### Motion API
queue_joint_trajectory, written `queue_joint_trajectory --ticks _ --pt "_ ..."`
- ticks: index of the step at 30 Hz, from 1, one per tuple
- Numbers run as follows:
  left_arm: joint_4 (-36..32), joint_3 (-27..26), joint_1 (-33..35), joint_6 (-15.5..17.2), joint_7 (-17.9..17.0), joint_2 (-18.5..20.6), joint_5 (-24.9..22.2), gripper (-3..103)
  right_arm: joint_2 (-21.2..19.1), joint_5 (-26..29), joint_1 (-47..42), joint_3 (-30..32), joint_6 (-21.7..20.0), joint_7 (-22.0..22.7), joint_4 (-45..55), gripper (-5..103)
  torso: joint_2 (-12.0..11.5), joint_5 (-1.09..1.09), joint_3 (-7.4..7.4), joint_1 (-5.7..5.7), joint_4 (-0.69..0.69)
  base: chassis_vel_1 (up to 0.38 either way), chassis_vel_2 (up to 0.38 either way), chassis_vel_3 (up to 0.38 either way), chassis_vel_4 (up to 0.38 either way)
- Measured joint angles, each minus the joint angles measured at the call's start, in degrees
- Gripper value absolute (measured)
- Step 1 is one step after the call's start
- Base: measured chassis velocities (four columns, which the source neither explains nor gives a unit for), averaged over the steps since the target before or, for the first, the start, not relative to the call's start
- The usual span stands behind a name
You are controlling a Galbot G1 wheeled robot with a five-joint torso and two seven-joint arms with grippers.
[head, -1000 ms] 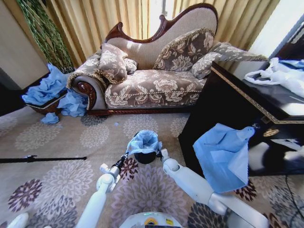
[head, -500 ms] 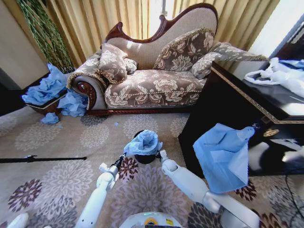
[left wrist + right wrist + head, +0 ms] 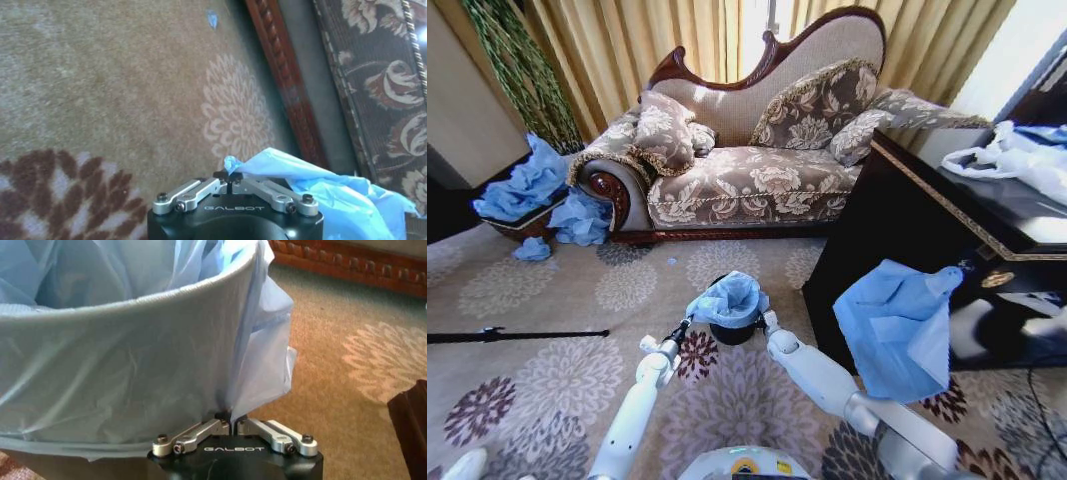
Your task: Place a garbage bag over the trash bin.
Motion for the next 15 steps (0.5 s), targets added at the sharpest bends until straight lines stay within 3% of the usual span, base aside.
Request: queue_joint_trajectory --ticks 10,15 --pt "-2.0 0.0 1.2 0.0 -0.2 0.2 0.5 3 0.3 0.7 0.1 -1.2 -0.2 1.7 0.7 0 0.0 -0.01 0.00 0.00 -0.01 0.000 0.000 0.000 0.000" --pt "-4.2 0.4 2.5 -0.3 0.6 0.8 3.3 24 0.0 1.3 0.4 -1.8 -0.3 2.7 1.3 0 0.0 -0.01 0.00 0.00 0.00 0.000 0.000 0.000 0.000"
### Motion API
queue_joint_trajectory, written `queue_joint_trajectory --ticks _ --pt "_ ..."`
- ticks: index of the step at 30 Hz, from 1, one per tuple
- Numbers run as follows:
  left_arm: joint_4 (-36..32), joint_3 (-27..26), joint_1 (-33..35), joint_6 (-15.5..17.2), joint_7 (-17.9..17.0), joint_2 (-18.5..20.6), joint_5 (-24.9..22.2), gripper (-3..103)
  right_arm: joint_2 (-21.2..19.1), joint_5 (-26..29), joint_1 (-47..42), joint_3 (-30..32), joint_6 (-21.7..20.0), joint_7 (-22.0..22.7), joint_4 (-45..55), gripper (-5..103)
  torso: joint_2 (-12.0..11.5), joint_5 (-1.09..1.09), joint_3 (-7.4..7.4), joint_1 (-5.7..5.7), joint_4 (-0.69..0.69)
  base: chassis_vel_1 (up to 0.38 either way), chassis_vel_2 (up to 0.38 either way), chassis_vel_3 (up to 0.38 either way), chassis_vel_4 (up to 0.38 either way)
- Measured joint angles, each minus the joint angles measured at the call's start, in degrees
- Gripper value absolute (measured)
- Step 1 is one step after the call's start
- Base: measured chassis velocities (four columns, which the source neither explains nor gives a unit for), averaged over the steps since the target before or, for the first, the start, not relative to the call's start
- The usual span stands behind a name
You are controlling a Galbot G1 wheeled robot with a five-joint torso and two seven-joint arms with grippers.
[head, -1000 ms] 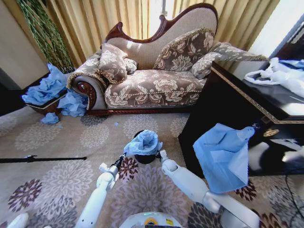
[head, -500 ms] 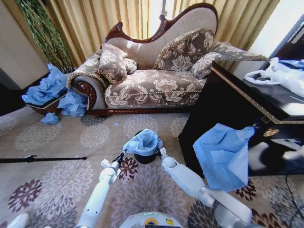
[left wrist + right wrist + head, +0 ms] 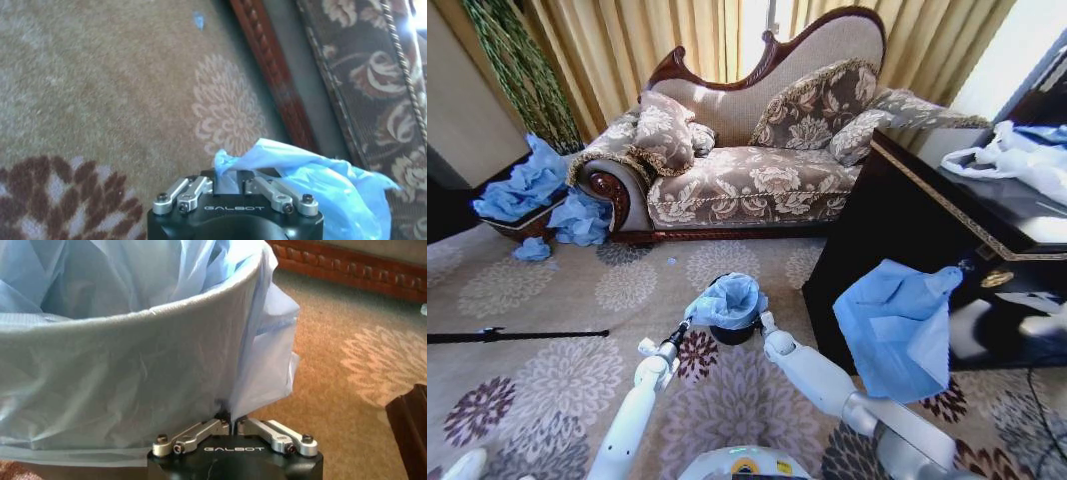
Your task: Place a garbage bag over the trash bin.
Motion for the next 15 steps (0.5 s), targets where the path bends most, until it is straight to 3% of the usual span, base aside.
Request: queue_joint_trajectory --ticks 5,9,12,13,15 --pt "-1.6 -0.1 2.2 -1.3 3.5 1.1 5.9 46 -0.4 0.5 0.1 -0.3 -0.3 1.0 0.8 0 0.0 0.01 0.00 0.00 0.01 0.000 0.000 0.000 0.000" --pt "-2.7 -0.4 3.7 -2.7 5.7 1.7 10.5 52 -0.7 0.8 0.0 -0.6 -0.3 1.1 1.2 0 0.0 0.01 0.00 0.00 0.01 0.000 0.000 0.000 0.000" --pt "-3.2 -1.6 5.8 -4.0 10.8 2.7 17.2 69 -0.8 0.9 0.0 -0.6 -0.3 1.2 1.3 0 0.0 0.01 0.00 0.00 0.01 0.000 0.000 0.000 0.000" --pt "-3.2 -1.6 5.8 -4.0 10.8 2.7 17.2 69 -0.8 0.9 0.0 -0.6 -0.3 1.2 1.3 0 0.0 0.01 0.00 0.00 0.01 0.000 0.000 0.000 0.000" --pt "-3.3 -3.0 7.3 -5.2 16.5 3.4 23.4 80 -0.6 0.9 0.1 -0.7 -0.4 1.3 1.3 0 0.0 0.00 0.00 0.00 0.01 0.000 0.000 0.000 0.000"
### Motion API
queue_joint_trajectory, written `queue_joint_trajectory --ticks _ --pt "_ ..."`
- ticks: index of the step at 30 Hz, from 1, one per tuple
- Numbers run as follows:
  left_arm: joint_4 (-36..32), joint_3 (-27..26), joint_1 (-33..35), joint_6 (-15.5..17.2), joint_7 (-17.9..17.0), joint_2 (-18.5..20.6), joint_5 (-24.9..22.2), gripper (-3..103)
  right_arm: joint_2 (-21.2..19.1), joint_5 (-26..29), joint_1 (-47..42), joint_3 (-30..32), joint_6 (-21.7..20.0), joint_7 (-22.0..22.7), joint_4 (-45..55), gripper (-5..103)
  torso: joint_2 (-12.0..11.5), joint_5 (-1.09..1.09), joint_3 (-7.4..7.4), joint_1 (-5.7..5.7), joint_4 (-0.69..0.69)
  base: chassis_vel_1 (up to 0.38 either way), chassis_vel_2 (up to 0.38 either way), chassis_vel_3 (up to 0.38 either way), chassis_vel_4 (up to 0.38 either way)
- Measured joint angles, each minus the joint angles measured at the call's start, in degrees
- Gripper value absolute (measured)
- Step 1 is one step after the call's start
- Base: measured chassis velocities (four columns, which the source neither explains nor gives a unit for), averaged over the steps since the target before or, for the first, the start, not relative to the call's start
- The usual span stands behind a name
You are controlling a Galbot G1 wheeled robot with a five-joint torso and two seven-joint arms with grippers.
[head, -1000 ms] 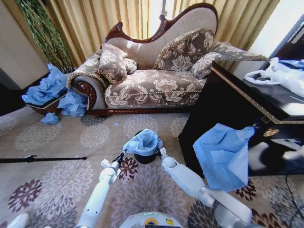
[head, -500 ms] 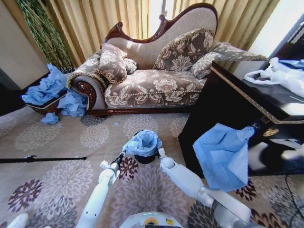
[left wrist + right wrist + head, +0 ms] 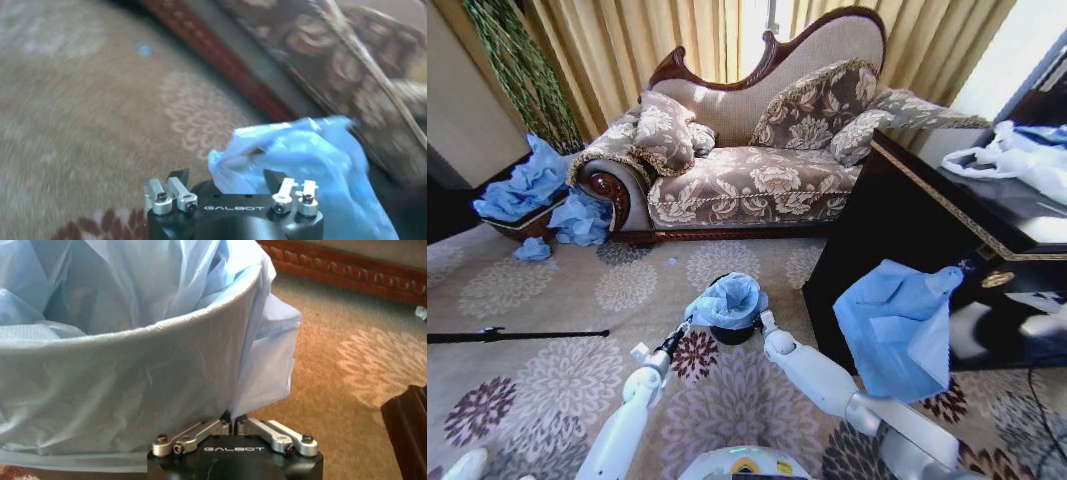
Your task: Place a garbage bag over the trash bin.
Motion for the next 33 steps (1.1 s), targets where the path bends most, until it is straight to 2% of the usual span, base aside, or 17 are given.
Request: queue_joint_trajectory --ticks 1,2,4,5,6,7,11,16,21,28,33 --pt "0.0 -0.8 0.6 -1.3 2.9 0.4 3.7 85 0.0 0.0 0.0 0.0 0.0 0.0 0.0 0 0.0 -0.01 0.00 0.00 0.00 0.000 0.000 0.000 0.000" --pt "0.0 -0.8 0.6 -1.3 2.9 0.4 3.7 85 0.0 0.0 0.0 0.0 0.0 0.0 0.0 0 0.0 -0.01 0.00 0.00 0.00 0.000 0.000 0.000 0.000" --pt "-0.6 -2.4 0.9 -4.7 6.8 1.5 11.3 95 0.1 0.0 0.0 0.0 0.0 0.0 0.0 0 0.0 -0.01 0.00 0.00 0.00 0.000 0.000 0.000 0.000" --pt "-0.8 -2.9 0.3 -6.0 7.9 2.0 14.2 95 0.1 0.0 0.0 0.0 0.0 0.0 0.1 0 0.0 -0.01 0.00 0.00 0.01 0.000 0.000 0.000 0.000" --pt "-0.8 -2.9 0.3 -6.0 7.9 2.0 14.2 95 0.1 0.0 0.0 0.0 0.0 0.0 0.1 0 0.0 -0.01 0.00 0.00 0.01 0.000 0.000 0.000 0.000" --pt "-0.8 -3.1 -1.2 -6.9 8.7 2.9 16.3 100 0.0 0.0 -0.1 0.0 0.0 0.0 0.3 0 0.0 0.00 0.00 0.00 0.01 0.000 0.000 0.000 0.000" --pt "0.1 -1.7 -6.2 -6.5 8.6 4.4 16.8 100 0.0 0.0 -0.1 0.1 0.0 0.0 0.5 0 0.0 0.01 0.00 0.00 -0.03 0.000 0.000 0.000 0.000" --pt "1.4 1.1 -11.9 -4.4 9.1 5.4 17.8 100 0.5 0.0 0.2 -0.1 -0.1 0.4 0.7 0 0.0 0.00 0.00 0.00 -0.03 0.000 0.000 0.000 0.000" --pt "2.4 2.7 -16.2 -2.1 8.7 5.9 21.3 100 0.4 0.2 0.5 -0.2 -0.1 0.4 1.0 0 0.0 0.01 0.01 0.00 0.00 0.000 0.000 0.000 0.000" --pt "3.4 4.1 -18.9 -0.1 8.4 5.7 23.6 100 0.2 0.2 0.6 -0.1 -0.1 0.4 1.0 0 0.0 0.02 0.00 0.01 0.00 0.000 0.000 0.000 0.000" --pt "3.9 5.3 -19.6 0.0 10.5 5.7 24.7 100 0.2 0.1 0.6 -0.2 0.0 0.3 0.9 0 0.0 0.00 0.00 0.00 0.00 0.000 0.000 0.000 0.000"
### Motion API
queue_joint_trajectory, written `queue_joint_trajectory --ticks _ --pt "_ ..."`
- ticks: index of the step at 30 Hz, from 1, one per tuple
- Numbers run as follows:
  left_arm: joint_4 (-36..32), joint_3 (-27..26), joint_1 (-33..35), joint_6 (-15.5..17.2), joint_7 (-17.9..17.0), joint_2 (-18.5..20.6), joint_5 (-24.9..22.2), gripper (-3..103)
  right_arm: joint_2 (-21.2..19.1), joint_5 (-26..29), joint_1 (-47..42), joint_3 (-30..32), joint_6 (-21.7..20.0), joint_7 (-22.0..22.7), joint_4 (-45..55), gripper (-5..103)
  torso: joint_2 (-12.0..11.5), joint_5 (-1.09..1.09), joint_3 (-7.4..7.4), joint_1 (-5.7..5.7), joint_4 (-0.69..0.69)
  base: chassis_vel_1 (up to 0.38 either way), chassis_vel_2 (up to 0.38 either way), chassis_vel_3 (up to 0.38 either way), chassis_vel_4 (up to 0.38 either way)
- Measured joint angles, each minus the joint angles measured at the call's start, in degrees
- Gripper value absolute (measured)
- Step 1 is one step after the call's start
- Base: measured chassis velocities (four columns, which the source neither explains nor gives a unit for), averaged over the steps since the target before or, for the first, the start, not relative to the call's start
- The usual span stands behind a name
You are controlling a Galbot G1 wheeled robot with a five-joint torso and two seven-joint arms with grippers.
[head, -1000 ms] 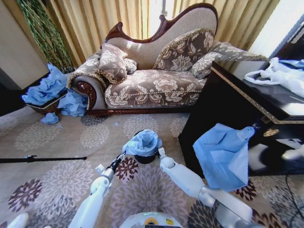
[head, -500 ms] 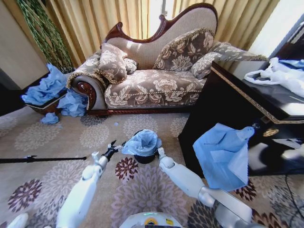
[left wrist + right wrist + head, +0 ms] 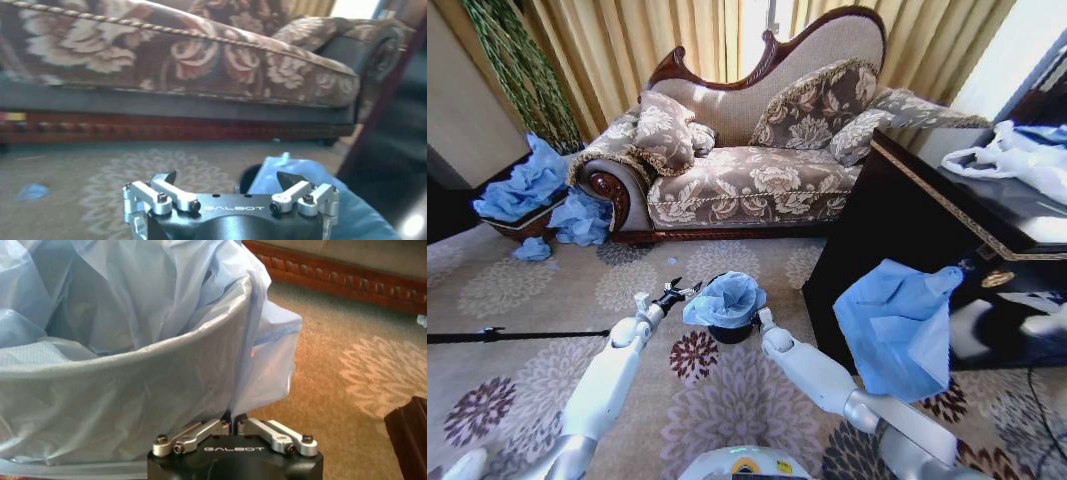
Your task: Place a garbage bag over the trash bin.
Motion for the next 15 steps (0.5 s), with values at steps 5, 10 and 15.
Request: queue_joint_trajectory --ticks 5,10,15 --pt "-0.6 2.5 -1.3 0.4 2.5 0.6 1.7 100 0.2 0.0 0.3 -0.1 0.1 -0.1 -0.3 0 0.0 0.00 0.00 0.00 0.00 0.000 0.000 0.000 0.000" --pt "0.1 5.7 -4.2 2.2 2.1 0.3 3.4 100 0.3 0.0 0.5 0.0 0.2 -0.1 -0.4 0 0.0 0.02 0.00 0.00 0.00 0.000 0.000 0.000 0.000" --pt "0.4 8.9 -6.6 5.2 -1.5 -0.9 4.5 97 0.0 -0.1 0.3 0.3 0.3 -0.2 -0.3 0 0.0 0.02 -0.01 -0.01 0.00 0.000 0.000 0.000 0.000"
